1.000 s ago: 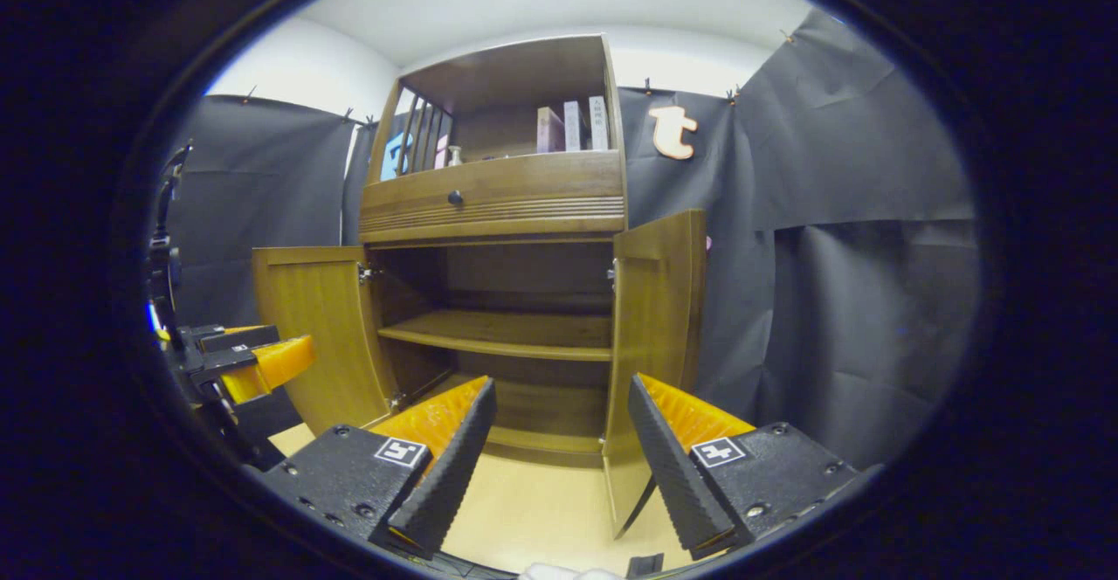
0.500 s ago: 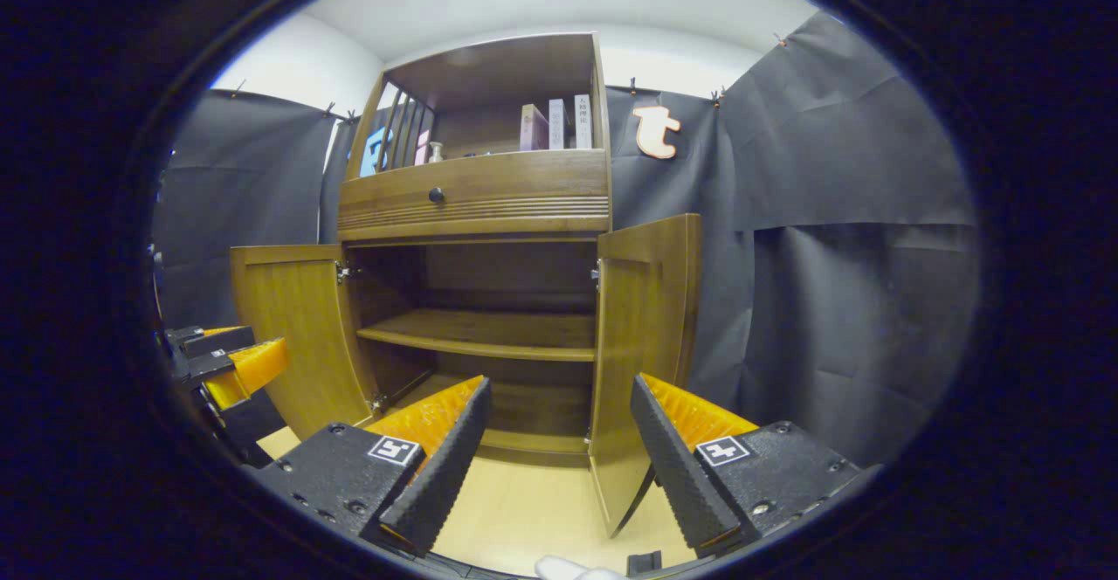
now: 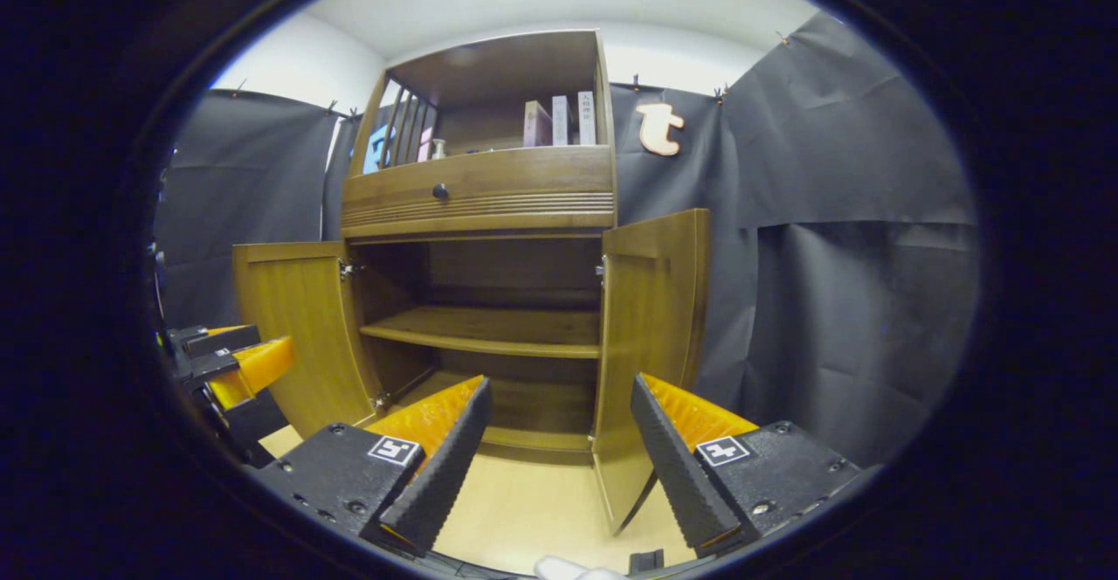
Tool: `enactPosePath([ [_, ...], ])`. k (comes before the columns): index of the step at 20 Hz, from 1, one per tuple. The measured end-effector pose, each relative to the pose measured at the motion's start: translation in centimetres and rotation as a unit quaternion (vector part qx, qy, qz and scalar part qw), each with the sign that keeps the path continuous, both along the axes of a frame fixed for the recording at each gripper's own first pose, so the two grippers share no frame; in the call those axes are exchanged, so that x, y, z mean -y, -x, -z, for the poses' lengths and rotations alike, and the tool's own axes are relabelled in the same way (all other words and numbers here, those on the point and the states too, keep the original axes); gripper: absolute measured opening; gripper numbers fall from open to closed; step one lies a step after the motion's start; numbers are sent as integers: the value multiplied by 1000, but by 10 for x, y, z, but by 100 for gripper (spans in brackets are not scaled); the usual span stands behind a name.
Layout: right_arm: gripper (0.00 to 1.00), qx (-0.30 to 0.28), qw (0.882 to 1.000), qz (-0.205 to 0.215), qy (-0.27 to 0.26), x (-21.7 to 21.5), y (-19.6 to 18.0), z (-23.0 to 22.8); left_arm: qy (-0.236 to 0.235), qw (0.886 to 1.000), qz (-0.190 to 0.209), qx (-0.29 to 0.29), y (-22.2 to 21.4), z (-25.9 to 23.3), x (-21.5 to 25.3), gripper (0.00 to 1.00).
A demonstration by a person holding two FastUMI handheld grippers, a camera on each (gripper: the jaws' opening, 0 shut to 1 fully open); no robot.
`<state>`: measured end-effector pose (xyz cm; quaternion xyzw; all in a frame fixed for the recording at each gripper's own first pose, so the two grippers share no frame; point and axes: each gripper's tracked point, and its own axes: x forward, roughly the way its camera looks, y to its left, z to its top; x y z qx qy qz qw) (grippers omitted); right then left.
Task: Open the right door of the double-door shoe cabinet with the right hand, and open the left door with the left hand.
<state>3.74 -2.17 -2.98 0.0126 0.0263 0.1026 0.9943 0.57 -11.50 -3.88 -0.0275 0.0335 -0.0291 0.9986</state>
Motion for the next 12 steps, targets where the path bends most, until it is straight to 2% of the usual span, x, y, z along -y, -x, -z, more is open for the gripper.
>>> enactPosePath([
  [5,100,6,1000,5,-2,4,-2,-3,-5,1000,-3,2,0,-3,1,96],
  [6,100,7,1000,6,-3,5,-2,-4,-5,1000,-2,3,-1,-4,1,100],
  [7,100,7,1000,7,-4,6,-2,-4,-5,1000,-1,4,0,-4,3,96],
  [12,100,0,1000,8,-1,5,-1,-2,-17,1000,3,-1,1,-1,8,96],
])
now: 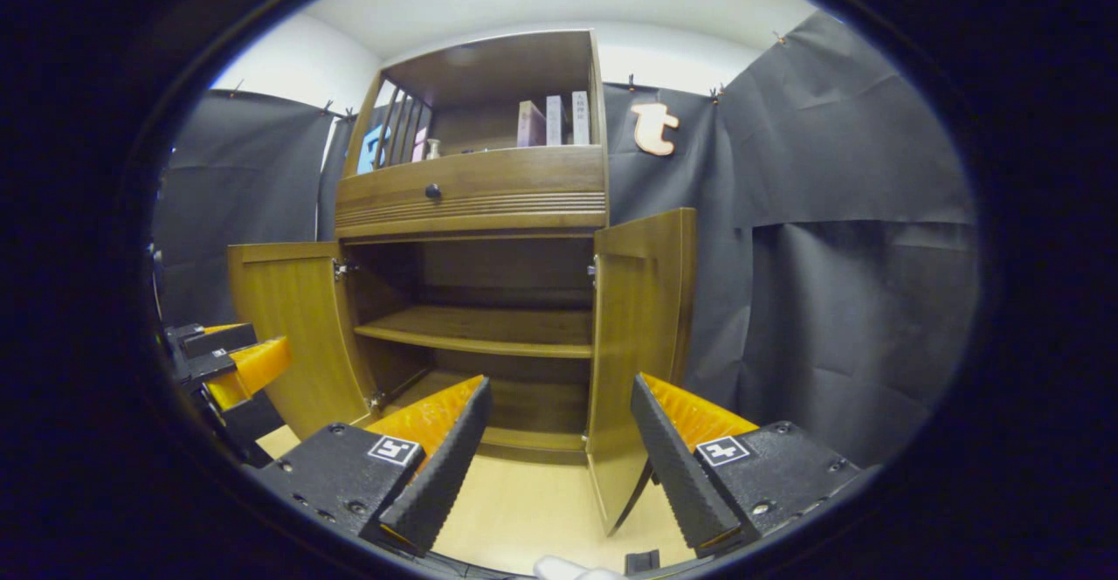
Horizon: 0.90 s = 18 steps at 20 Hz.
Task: Open the right door of the double-door shoe cabinet with the right hand, and open the left door with the left hand.
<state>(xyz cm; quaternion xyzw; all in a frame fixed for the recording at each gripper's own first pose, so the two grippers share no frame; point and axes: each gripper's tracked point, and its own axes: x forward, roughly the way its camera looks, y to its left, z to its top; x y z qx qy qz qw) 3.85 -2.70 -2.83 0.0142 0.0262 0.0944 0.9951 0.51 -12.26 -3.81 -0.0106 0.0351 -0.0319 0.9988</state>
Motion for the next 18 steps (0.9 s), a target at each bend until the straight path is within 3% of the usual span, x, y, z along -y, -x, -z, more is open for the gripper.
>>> enactPosePath([
  [18,100,-3,1000,3,0,1,0,3,3,1000,4,1,2,-1,2,96],
])
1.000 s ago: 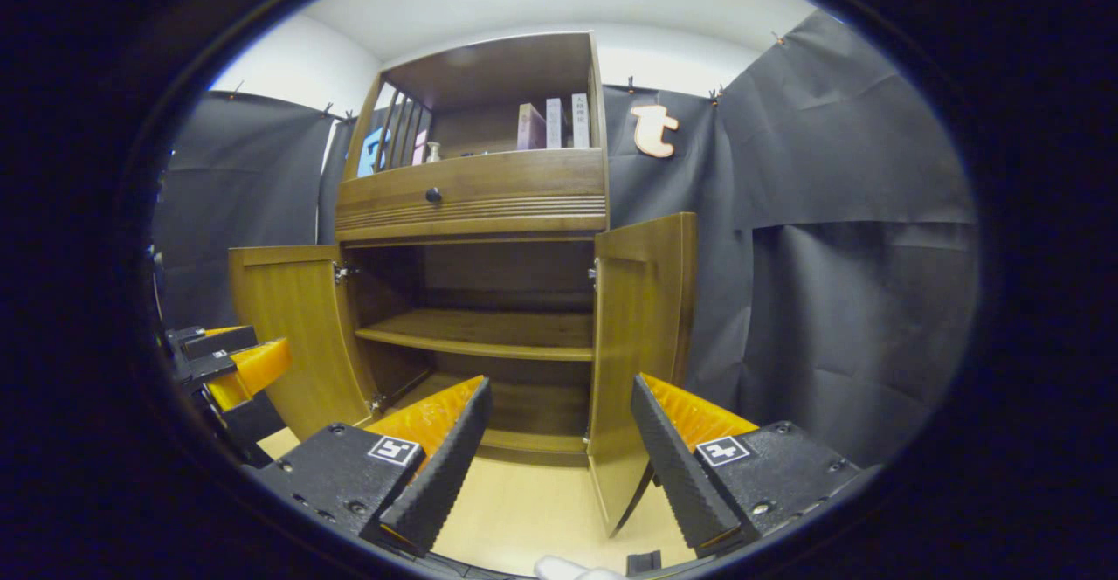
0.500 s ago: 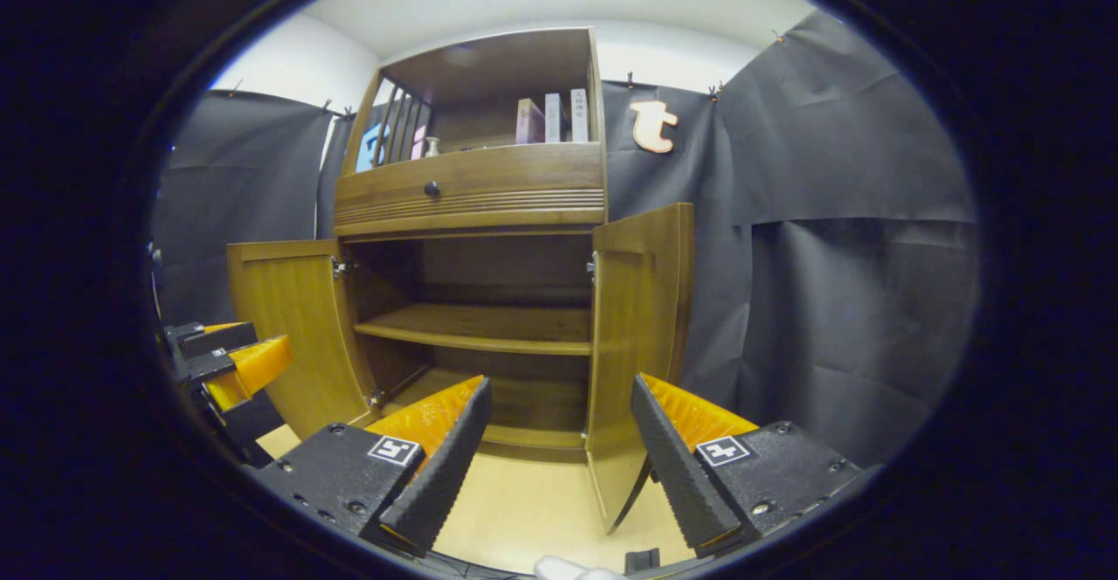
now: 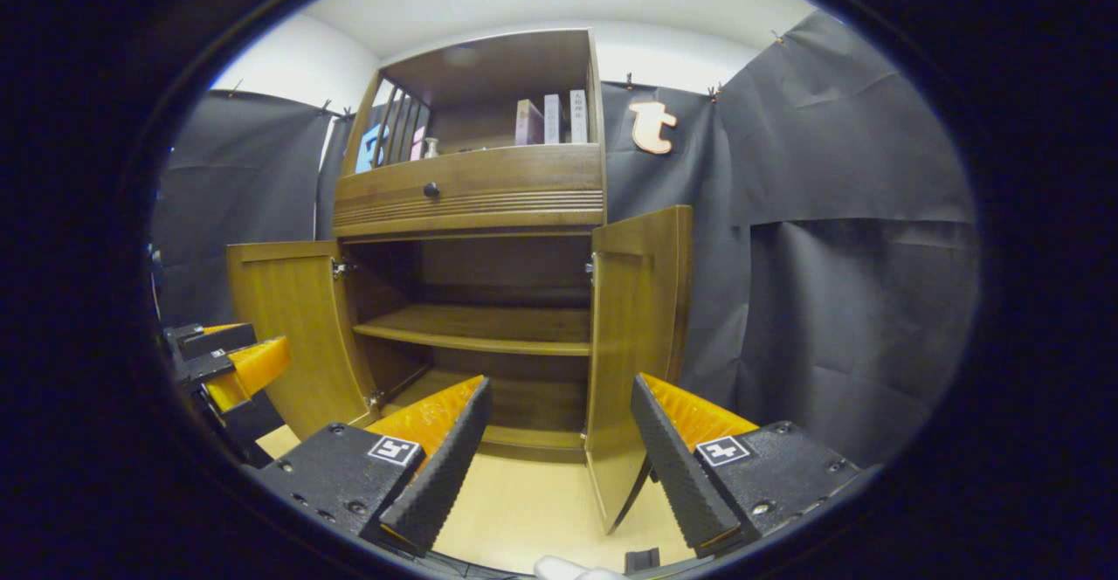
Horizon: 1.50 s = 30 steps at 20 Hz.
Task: Open the right door of the double-door shoe cabinet with the right hand, and open the left door with the left hand.
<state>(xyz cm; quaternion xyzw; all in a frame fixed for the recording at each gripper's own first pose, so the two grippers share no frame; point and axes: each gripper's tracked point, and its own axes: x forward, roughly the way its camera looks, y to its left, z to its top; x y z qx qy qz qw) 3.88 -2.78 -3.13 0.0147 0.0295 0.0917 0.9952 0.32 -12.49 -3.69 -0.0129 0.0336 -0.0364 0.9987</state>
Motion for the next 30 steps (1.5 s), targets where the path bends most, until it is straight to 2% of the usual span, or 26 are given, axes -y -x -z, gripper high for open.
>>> enactPosePath([
  [30,100,-14,1000,-16,4,-4,3,5,-6,1000,-1,-2,-2,2,1,96],
])
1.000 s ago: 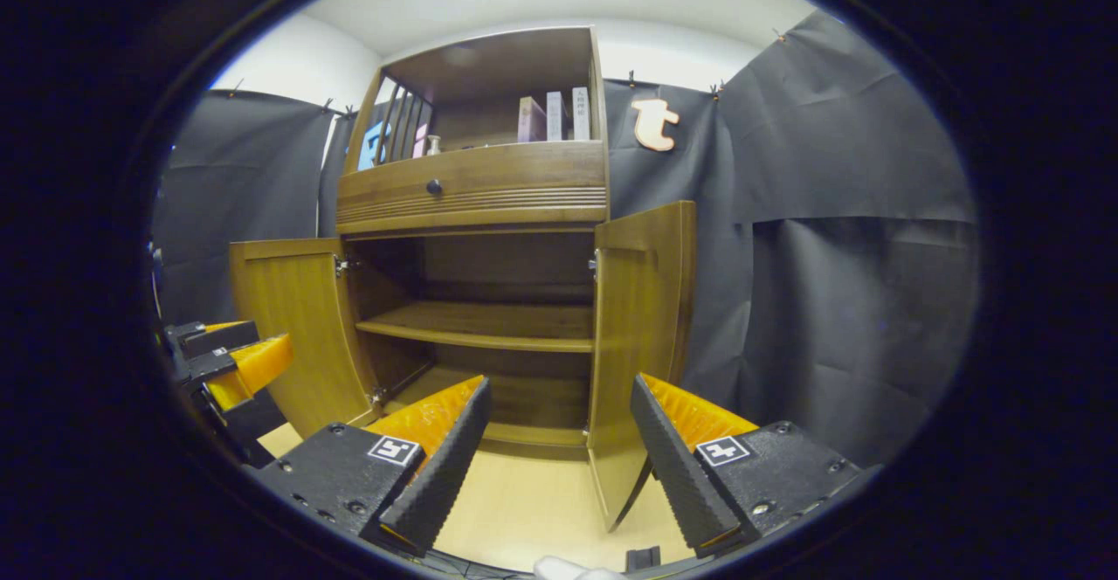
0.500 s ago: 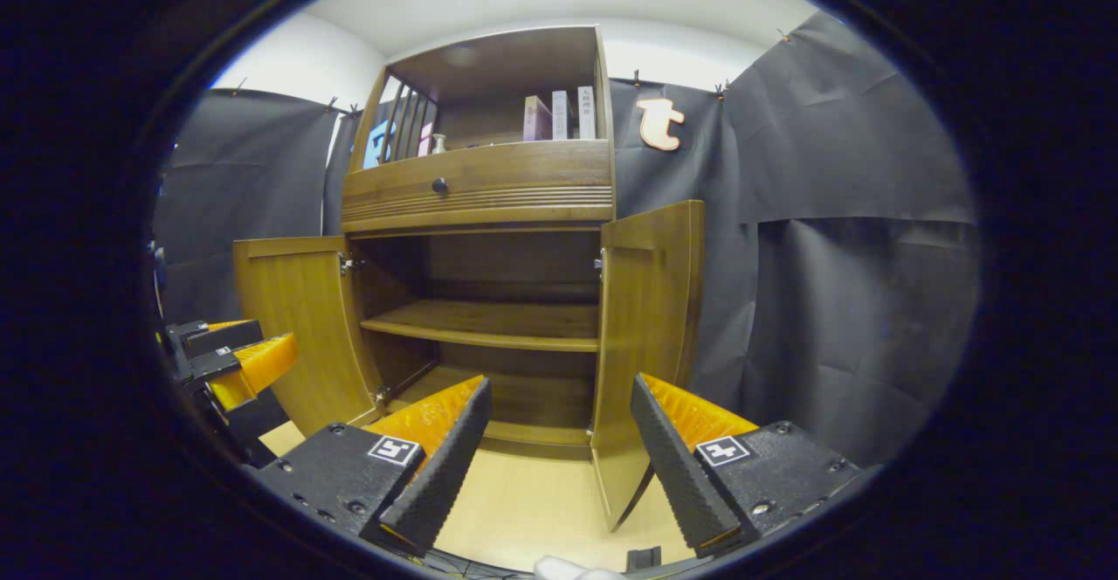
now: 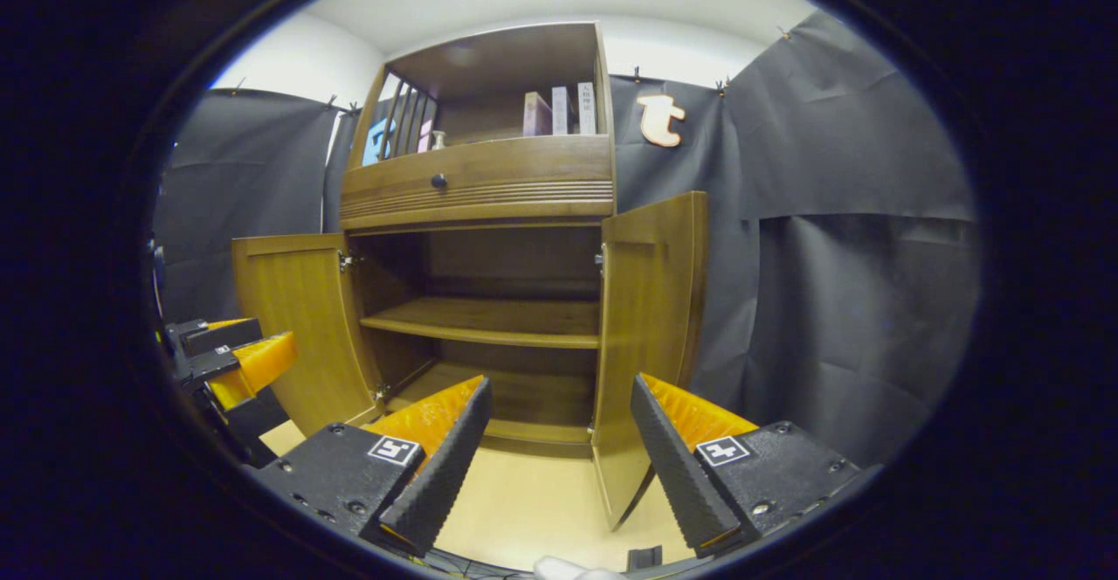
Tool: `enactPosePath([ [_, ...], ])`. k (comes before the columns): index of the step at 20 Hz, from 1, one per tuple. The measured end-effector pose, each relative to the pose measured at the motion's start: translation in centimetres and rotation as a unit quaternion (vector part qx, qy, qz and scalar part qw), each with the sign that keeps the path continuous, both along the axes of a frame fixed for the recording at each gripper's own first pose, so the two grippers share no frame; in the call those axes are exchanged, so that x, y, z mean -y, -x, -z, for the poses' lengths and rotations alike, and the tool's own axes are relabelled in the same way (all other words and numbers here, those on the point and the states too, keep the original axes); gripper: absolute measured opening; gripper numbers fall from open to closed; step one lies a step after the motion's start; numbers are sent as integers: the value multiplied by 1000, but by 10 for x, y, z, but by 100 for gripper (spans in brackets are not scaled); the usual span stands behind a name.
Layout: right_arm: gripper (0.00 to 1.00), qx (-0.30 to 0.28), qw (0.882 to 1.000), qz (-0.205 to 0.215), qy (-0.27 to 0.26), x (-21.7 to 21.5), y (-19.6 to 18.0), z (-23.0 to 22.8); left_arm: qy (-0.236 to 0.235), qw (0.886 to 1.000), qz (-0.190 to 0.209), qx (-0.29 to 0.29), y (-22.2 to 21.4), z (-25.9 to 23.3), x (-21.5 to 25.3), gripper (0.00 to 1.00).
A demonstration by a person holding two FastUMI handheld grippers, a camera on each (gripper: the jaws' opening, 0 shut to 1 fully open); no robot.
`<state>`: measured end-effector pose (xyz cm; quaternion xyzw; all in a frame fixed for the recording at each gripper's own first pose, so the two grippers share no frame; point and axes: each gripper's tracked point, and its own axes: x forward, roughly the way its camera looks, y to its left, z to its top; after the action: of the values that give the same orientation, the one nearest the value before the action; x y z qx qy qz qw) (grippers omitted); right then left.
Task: Open the right door of the double-door shoe cabinet with the right hand, and open the left door with the left hand.
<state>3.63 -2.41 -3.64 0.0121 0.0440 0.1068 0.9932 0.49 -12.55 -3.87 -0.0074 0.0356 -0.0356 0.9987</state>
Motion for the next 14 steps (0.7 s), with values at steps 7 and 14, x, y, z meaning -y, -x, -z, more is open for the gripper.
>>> enactPosePath([
  [7,100,2,1000,10,-6,5,-2,-2,-1,1000,-1,1,-2,0,-1,96],
  [14,100,1,1000,9,-9,5,-4,-3,-3,1000,-3,-1,-4,0,-1,100],
])
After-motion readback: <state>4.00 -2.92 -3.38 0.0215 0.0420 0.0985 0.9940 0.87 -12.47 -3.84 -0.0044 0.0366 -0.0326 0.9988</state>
